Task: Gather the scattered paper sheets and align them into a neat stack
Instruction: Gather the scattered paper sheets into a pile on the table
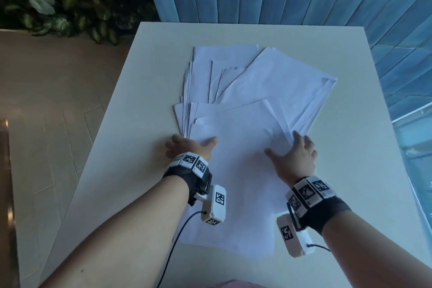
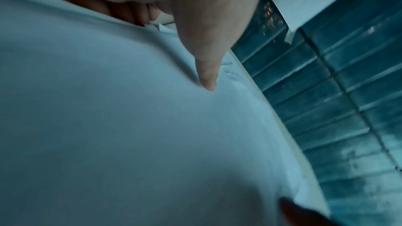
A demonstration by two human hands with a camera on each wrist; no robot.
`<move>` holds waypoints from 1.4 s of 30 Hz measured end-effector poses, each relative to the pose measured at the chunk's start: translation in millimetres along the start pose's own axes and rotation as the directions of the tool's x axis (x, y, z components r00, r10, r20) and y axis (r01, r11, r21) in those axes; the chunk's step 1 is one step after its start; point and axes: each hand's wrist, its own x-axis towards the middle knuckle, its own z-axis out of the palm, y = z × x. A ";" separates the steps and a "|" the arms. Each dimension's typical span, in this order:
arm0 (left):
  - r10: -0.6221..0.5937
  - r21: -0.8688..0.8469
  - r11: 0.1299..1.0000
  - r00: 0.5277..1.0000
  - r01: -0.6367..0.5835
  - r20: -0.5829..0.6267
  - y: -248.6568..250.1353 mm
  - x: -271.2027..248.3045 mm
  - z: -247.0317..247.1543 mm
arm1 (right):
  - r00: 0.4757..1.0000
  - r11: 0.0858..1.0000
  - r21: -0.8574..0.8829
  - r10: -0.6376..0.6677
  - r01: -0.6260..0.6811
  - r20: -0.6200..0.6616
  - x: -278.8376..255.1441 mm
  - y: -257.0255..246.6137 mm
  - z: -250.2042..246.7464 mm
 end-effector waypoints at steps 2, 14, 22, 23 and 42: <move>-0.026 0.004 1.000 0.999 0.025 0.048 5.6 -0.7 -1.5 | 0.996 0.996 -0.001 0.085 -0.085 -0.032 10.5 3.4 -5.1; 0.203 0.048 0.978 0.978 -0.204 0.039 3.7 22.3 1.8 | 0.978 0.983 0.068 0.177 -0.170 -0.111 88.1 -20.3 -21.2; 0.307 -0.009 0.952 0.949 -0.307 0.069 9.2 44.2 -1.8 | 0.989 0.988 0.048 -0.146 0.146 -0.002 92.1 -15.7 -11.1; 0.315 0.007 0.949 0.947 -0.316 0.066 7.0 44.8 -3.1 | 0.983 0.982 0.045 -0.184 0.183 0.007 90.3 -12.0 -10.7; 0.151 0.013 0.988 0.972 -0.156 0.179 30.8 36.7 -14.0 | 0.981 0.924 0.368 0.035 -0.105 0.191 61.7 -48.8 -1.1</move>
